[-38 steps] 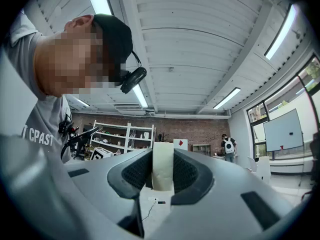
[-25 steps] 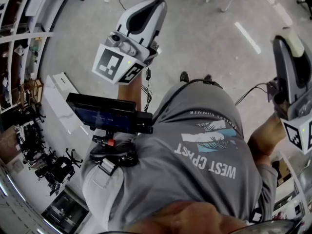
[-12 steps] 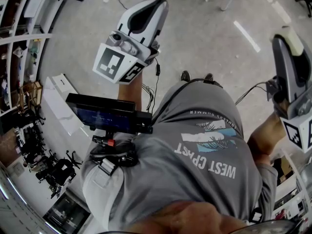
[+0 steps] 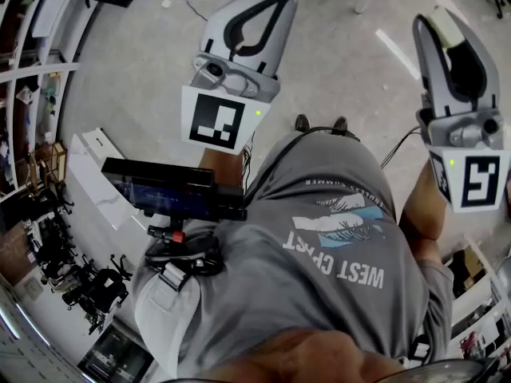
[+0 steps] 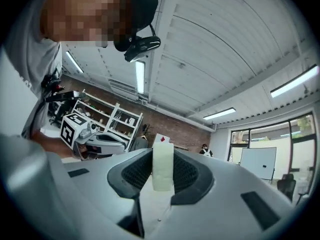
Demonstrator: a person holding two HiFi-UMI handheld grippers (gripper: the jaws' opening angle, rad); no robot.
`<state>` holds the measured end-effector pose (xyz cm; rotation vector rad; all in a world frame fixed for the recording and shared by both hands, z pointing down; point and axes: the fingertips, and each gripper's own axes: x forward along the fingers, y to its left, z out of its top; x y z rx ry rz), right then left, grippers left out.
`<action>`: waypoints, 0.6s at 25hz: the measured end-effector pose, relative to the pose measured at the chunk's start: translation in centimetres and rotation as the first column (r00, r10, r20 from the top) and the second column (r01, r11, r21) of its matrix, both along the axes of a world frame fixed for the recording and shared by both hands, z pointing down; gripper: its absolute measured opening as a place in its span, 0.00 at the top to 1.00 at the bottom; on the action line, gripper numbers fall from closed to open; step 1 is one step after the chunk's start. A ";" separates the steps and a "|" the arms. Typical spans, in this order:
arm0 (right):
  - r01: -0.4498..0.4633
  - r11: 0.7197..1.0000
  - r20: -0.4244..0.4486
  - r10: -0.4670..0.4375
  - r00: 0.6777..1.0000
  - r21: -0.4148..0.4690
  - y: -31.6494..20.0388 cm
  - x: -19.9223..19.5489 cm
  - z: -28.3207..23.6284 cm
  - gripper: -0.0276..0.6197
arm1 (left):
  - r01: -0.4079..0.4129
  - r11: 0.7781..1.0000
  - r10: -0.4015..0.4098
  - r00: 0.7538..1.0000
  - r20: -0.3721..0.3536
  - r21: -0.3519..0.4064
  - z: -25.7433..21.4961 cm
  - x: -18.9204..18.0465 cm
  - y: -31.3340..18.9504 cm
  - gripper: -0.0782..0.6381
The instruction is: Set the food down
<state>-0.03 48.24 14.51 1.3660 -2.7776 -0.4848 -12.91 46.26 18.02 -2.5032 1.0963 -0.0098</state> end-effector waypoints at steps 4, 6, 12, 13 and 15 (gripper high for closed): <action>-0.084 0.993 -0.046 0.089 0.995 0.088 -0.9 0.3 1.6 0.80 | -0.020 1.000 0.020 1.000 -0.005 -0.006 0.7 -0.5 0.1 0.88; -0.106 0.990 -0.064 0.113 0.992 0.098 -1.7 0.7 2.2 0.80 | -0.030 0.999 0.029 0.999 -0.032 -0.017 0.7 -0.3 -0.3 0.88; -0.088 0.995 -0.050 0.091 0.995 0.056 -4.1 0.4 2.5 0.80 | -0.051 0.998 0.048 0.994 -0.099 -0.026 -0.4 1.2 -2.2 0.88; -0.079 0.996 -0.051 0.081 0.995 0.046 -4.5 0.3 2.5 0.80 | -0.050 0.998 0.047 0.994 -0.103 -0.028 -0.6 1.3 -2.5 0.88; -0.061 0.997 -0.049 0.063 0.997 0.040 -5.2 -0.1 2.3 0.80 | -0.046 0.999 0.043 0.994 -0.101 -0.028 -0.8 1.6 -3.0 0.88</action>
